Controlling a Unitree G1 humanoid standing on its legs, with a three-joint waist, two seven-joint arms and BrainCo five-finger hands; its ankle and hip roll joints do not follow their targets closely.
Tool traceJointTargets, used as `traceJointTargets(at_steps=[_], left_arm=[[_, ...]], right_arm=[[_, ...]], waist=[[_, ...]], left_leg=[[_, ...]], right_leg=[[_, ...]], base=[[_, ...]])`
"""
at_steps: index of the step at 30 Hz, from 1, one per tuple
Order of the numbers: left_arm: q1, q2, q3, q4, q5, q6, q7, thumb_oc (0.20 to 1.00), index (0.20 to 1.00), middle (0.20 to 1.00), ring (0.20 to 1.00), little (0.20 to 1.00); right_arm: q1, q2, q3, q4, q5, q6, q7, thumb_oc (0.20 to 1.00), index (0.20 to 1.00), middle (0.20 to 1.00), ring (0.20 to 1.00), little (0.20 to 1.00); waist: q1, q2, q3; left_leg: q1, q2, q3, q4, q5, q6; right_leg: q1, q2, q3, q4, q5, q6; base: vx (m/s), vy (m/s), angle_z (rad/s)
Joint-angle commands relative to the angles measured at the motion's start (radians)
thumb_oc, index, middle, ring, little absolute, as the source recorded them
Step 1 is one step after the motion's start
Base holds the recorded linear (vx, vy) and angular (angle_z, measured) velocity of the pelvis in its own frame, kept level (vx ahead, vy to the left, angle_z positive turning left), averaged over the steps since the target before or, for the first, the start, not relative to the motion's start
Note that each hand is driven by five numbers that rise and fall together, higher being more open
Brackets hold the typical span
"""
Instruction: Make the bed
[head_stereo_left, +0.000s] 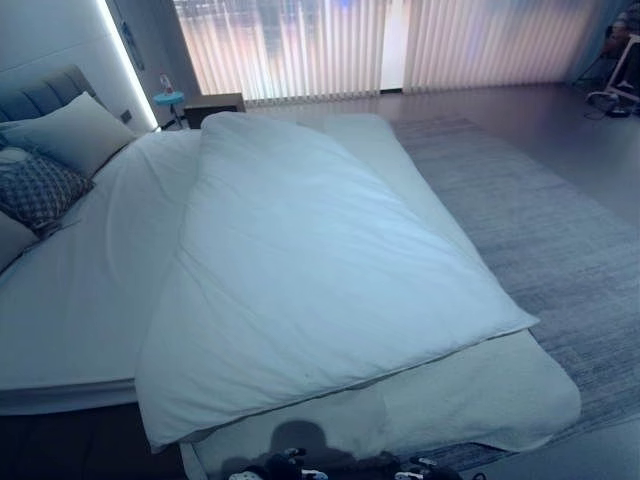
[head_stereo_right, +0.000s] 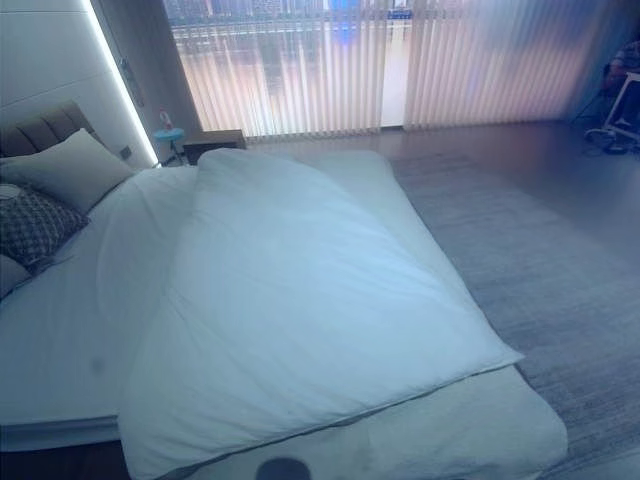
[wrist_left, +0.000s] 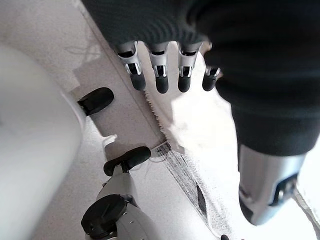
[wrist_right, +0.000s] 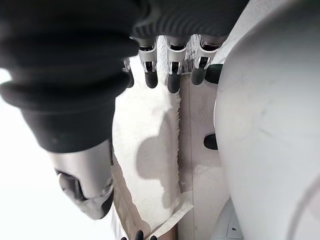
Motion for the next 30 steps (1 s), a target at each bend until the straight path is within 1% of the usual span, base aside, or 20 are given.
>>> traceJointTargets(at_steps=[1, 4, 7, 10, 11, 12, 13, 14, 15, 17, 18, 19, 22, 24, 27, 28, 29, 30], left_arm=[[-0.085, -0.040, 0.004, 0.062, 0.022, -0.013, -0.006, 1.000, 1.000, 1.000, 1.000, 1.000], [-0.087, -0.039, 0.012, 0.060, 0.006, -0.012, 0.001, 1.000, 1.000, 1.000, 1.000, 1.000], [-0.109, -0.034, 0.047, 0.054, -0.087, -0.008, 0.017, 1.000, 1.000, 1.000, 1.000, 1.000], [-0.131, -0.032, 0.097, 0.033, -0.226, -0.014, 0.034, 1.000, 1.000, 1.000, 1.000, 1.000], [-0.131, -0.032, 0.097, 0.033, -0.226, -0.014, 0.034, 1.000, 1.000, 1.000, 1.000, 1.000], [-0.164, -0.034, 0.132, 0.007, -0.366, -0.024, 0.057, 1.000, 1.000, 1.000, 1.000, 1.000], [-0.210, -0.036, 0.160, -0.013, -0.486, -0.025, 0.078, 1.000, 1.000, 1.000, 1.000, 1.000], [-0.210, -0.036, 0.160, -0.013, -0.487, -0.025, 0.078, 1.000, 1.000, 1.000, 1.000, 1.000], [-0.240, -0.038, 0.175, -0.025, -0.550, -0.026, 0.084, 1.000, 1.000, 1.000, 1.000, 1.000], [-0.290, -0.039, 0.206, -0.042, -0.650, -0.027, 0.105, 1.000, 1.000, 1.000, 1.000, 1.000], [-0.291, -0.039, 0.207, -0.042, -0.651, -0.027, 0.105, 1.000, 1.000, 1.000, 1.000, 1.000], [-0.337, -0.045, 0.244, -0.073, -0.740, -0.043, 0.133, 1.000, 1.000, 1.000, 1.000, 1.000], [-0.394, -0.043, 0.280, -0.099, -0.809, -0.065, 0.170, 1.000, 1.000, 1.000, 1.000, 1.000], [-0.428, -0.039, 0.296, -0.135, -0.840, -0.080, 0.173, 1.000, 1.000, 1.000, 1.000, 1.000], [-0.477, -0.031, 0.327, -0.174, -0.901, -0.101, 0.189, 1.000, 1.000, 1.000, 1.000, 1.000], [-0.477, -0.031, 0.327, -0.174, -0.901, -0.101, 0.189, 1.000, 1.000, 1.000, 1.000, 1.000], [-0.503, -0.031, 0.360, -0.210, -0.959, -0.132, 0.202, 1.000, 1.000, 1.000, 1.000, 1.000], [-0.510, -0.030, 0.362, -0.229, -0.965, -0.142, 0.205, 1.000, 1.000, 1.000, 1.000, 1.000]], right_arm=[[-0.046, 0.027, 0.027, 0.030, -0.018, -0.015, 0.009, 1.000, 1.000, 1.000, 1.000, 1.000], [-0.047, 0.026, 0.030, 0.023, -0.015, -0.014, 0.007, 1.000, 1.000, 1.000, 1.000, 1.000], [-0.060, 0.026, 0.041, -0.003, 0.004, -0.018, 0.000, 1.000, 1.000, 1.000, 1.000, 1.000], [-0.065, 0.027, 0.042, -0.021, 0.040, -0.023, -0.005, 1.000, 1.000, 1.000, 1.000, 1.000], [-0.065, 0.027, 0.042, -0.021, 0.040, -0.023, -0.005, 1.000, 1.000, 1.000, 1.000, 1.000], [-0.089, 0.021, 0.056, -0.036, 0.062, -0.026, -0.010, 1.000, 1.000, 1.000, 1.000, 1.000], [-0.114, 0.015, 0.074, -0.060, 0.085, -0.026, -0.016, 1.000, 1.000, 1.000, 1.000, 1.000], [-0.115, 0.015, 0.074, -0.060, 0.085, -0.026, -0.016, 1.000, 1.000, 1.000, 1.000, 1.000], [-0.130, 0.009, 0.076, -0.077, 0.108, -0.023, -0.015, 1.000, 1.000, 1.000, 1.000, 1.000], [-0.154, 0.000, 0.081, -0.120, 0.150, -0.020, -0.024, 1.000, 1.000, 1.000, 1.000, 1.000], [-0.155, 0.000, 0.082, -0.120, 0.150, -0.020, -0.024, 1.000, 1.000, 1.000, 1.000, 1.000], [-0.174, -0.008, 0.078, -0.164, 0.191, -0.023, -0.036, 1.000, 1.000, 1.000, 1.000, 1.000], [-0.198, -0.017, 0.080, -0.202, 0.221, -0.025, -0.055, 1.000, 1.000, 1.000, 1.000, 1.000], [-0.214, -0.026, 0.077, -0.234, 0.239, -0.031, -0.056, 1.000, 1.000, 1.000, 1.000, 1.000], [-0.220, -0.035, 0.076, -0.283, 0.271, -0.041, -0.058, 1.000, 1.000, 1.000, 1.000, 1.000], [-0.220, -0.035, 0.076, -0.283, 0.271, -0.041, -0.058, 1.000, 1.000, 1.000, 1.000, 1.000], [-0.224, -0.035, 0.082, -0.325, 0.289, -0.047, -0.059, 1.000, 1.000, 1.000, 1.000, 1.000], [-0.220, -0.039, 0.087, -0.348, 0.301, -0.048, -0.055, 1.000, 1.000, 1.000, 1.000, 1.000]], waist=[[-0.008, -0.044, -0.006], [-0.008, -0.048, -0.001], [-0.008, -0.061, 0.029], [-0.008, -0.077, 0.061], [-0.008, -0.077, 0.061], [-0.008, -0.088, 0.107], [-0.010, -0.096, 0.151], [-0.010, -0.096, 0.150], [-0.009, -0.100, 0.178], [-0.015, -0.112, 0.219], [-0.017, -0.111, 0.216], [-0.022, -0.120, 0.245], [-0.034, -0.119, 0.262], [-0.039, -0.118, 0.272], [-0.045, -0.120, 0.288], [-0.045, -0.120, 0.286], [-0.048, -0.121, 0.295], [-0.050, -0.120, 0.294]], left_leg=[[-0.033, 0.038, 0.010, 0.001, -0.001, -0.029], [-0.039, 0.038, 0.010, 0.001, -0.001, -0.029], [-0.071, 0.041, 0.011, 0.001, 0.008, -0.030], [-0.097, 0.045, 0.012, 0.001, 0.015, -0.031], [-0.097, 0.045, 0.012, 0.001, 0.015, -0.031], [-0.133, 0.047, 0.010, 0.001, 0.032, -0.033], [-0.164, 0.049, 0.007, 0.001, 0.053, -0.038], [-0.165, 0.049, 0.007, 0.001, 0.053, -0.038], [-0.195, 0.051, 0.007, 0.022, 0.063, -0.040], [-0.282, 0.049, -0.002, 0.127, 0.047, -0.045], [-0.290, 0.050, -0.004, 0.134, 0.044, -0.044], [-0.374, 0.047, -0.013, 0.226, 0.021, -0.045], [-0.460, 0.057, -0.017, 0.304, -0.006, -0.046], [-0.543, 0.069, -0.014, 0.383, -0.029, -0.048], [-0.625, 0.081, -0.017, 0.468, -0.054, -0.056], [-0.628, 0.081, -0.018, 0.470, -0.055, -0.056], [-0.669, 0.089, -0.021, 0.507, -0.069, -0.054], [-0.687, 0.090, -0.025, 0.517, -0.072, -0.054]], right_leg=[[0.004, -0.062, 0.002, 0.004, -0.022, 0.104], [-0.002, -0.062, 0.002, 0.004, -0.019, 0.106], [-0.035, -0.059, -0.002, 0.004, -0.010, 0.105], [-0.061, -0.052, -0.006, 0.004, 0.000, 0.104], [-0.061, -0.052, -0.006, 0.004, 0.000, 0.104], [-0.096, -0.048, -0.007, 0.004, 0.015, 0.101], [-0.140, -0.041, -0.013, 0.035, 0.016, 0.094], [-0.142, -0.041, -0.014, 0.036, 0.016, 0.094], [-0.178, -0.041, -0.018, 0.081, 0.001, 0.091], [-0.239, -0.043, -0.030, 0.149, -0.013, 0.084], [-0.244, -0.044, -0.032, 0.152, -0.014, 0.084], [-0.311, -0.048, -0.043, 0.218, -0.028, 0.086], [-0.406, -0.058, -0.044, 0.304, -0.045, 0.096], [-0.484, -0.065, -0.045, 0.371, -0.063, 0.096], [-0.560, -0.070, -0.053, 0.432, -0.077, 0.091], [-0.562, -0.069, -0.053, 0.433, -0.078, 0.091], [-0.615, -0.065, -0.045, 0.468, -0.081, 0.091], [-0.631, -0.060, -0.045, 0.474, -0.083, 0.088]], base=[[0.00, 0.000, 0.00], [0.00, 0.000, 0.00], [-0.07, -0.007, -0.01], [-0.05, -0.014, -0.01], [-0.16, -0.027, 0.00], [-0.25, -0.038, -0.02], [-0.25, -0.038, -0.02], [-0.20, -0.036, -0.02], [-0.15, -0.034, 0.02], [-0.19, -0.045, 0.04], [-0.19, -0.041, 0.12], [-0.14, -0.002, 0.20], [-0.12, 0.024, 0.14], [-0.11, 0.014, -0.02], [-0.06, -0.003, 0.05], [-0.06, 0.018, 0.03], [-0.05, 0.021, -0.02], [-0.05, 0.030, -0.09]])
